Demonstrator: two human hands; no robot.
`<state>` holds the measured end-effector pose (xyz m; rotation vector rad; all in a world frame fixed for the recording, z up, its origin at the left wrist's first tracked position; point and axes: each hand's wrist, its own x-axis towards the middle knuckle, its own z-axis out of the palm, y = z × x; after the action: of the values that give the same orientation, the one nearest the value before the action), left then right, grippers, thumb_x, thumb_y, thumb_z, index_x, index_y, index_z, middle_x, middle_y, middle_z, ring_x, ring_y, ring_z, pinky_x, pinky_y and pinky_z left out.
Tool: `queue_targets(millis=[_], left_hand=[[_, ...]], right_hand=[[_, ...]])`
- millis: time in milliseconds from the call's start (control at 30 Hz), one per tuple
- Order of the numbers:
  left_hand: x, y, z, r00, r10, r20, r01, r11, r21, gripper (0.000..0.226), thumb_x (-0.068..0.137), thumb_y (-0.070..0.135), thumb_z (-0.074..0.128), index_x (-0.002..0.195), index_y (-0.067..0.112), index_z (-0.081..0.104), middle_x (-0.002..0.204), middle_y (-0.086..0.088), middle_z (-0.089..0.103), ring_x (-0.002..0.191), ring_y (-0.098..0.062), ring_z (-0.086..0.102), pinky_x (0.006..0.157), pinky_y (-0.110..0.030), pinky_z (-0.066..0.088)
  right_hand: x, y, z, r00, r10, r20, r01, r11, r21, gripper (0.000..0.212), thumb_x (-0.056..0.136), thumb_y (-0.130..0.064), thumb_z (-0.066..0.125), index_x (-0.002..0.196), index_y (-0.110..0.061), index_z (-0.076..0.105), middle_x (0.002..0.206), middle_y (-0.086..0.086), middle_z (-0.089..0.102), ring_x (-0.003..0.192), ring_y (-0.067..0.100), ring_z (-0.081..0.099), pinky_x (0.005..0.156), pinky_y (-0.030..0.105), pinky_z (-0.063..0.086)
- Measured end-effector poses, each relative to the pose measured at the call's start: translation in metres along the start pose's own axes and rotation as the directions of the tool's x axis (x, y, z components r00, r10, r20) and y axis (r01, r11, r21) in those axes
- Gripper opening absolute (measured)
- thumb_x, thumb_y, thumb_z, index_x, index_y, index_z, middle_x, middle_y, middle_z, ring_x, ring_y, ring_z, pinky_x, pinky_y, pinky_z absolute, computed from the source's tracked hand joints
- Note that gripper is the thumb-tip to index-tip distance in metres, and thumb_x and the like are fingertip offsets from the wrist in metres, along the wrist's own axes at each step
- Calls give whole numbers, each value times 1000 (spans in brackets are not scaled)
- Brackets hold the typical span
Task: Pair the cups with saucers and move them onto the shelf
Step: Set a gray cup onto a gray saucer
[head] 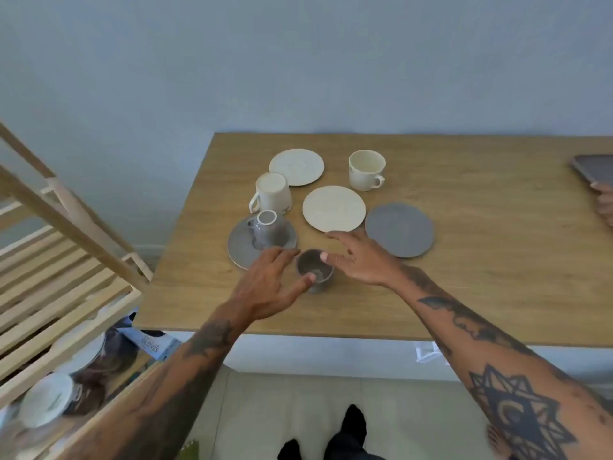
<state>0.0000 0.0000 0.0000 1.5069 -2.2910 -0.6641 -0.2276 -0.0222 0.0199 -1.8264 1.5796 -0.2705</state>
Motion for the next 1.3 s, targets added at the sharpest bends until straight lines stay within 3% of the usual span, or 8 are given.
queue_targets(millis=[200,300,467,667,867,1000,1167,1300], left_hand=[[-1,-3,11,999,-47,22,49,994,-102,87,84,61,66,151,15,37,143,-8,50,114,-18,54,95,-41,53],[2,-5,12,999,-49,7,50,985,-163,84,83,57,70,149,14,41,139,-7,55,105,-14,58,89,-36,55],[12,-5,17,1000,-15,10,17,972,-234,75,82,53,73,141,14,50,128,-3,63,103,-12,61,85,-32,57],[62,24,11,996,93,-7,-92,961,-260,72,80,54,73,137,15,55,120,1,68,97,-9,64,75,-22,55],[141,76,26,982,188,24,-174,943,-285,60,81,47,74,131,18,60,112,6,69,88,-1,60,71,-9,45],[175,92,48,980,184,80,-154,945,-290,61,79,49,74,131,21,59,105,14,65,88,6,60,71,-9,43],[192,95,67,981,158,110,-117,942,-314,63,77,48,76,132,24,59,97,27,58,86,22,55,69,2,41],[195,96,75,984,143,109,-103,945,-309,65,78,48,75,135,24,56,105,20,61,89,13,58,69,-3,44]], right_hand=[[-9,18,23,1000,-23,-6,24,994,107,57,94,-59,56,147,-39,46,146,3,51,125,20,57,104,42,51],[-8,19,27,999,-33,-30,37,986,165,55,95,-56,57,147,-39,46,146,0,53,124,18,57,102,39,51],[-11,19,26,998,-18,-55,33,959,282,53,96,-46,61,146,-33,51,143,-3,59,119,19,64,100,46,56],[-8,36,-15,986,38,-161,23,932,362,51,96,-43,63,145,-32,53,127,-3,66,87,13,78,88,38,63],[-5,79,-76,952,166,-257,-27,882,471,47,97,-36,65,142,-29,58,121,1,72,90,21,78,86,31,63],[2,108,-95,940,223,-259,-66,863,502,46,97,-34,65,142,-29,59,122,1,72,93,24,77,85,31,63],[13,134,-99,940,241,-242,-89,857,507,45,97,-37,66,141,-32,59,120,0,73,91,24,77,82,30,64],[18,147,-95,940,247,-234,-91,847,524,46,96,-38,66,141,-32,59,120,1,73,88,21,78,77,26,64]])
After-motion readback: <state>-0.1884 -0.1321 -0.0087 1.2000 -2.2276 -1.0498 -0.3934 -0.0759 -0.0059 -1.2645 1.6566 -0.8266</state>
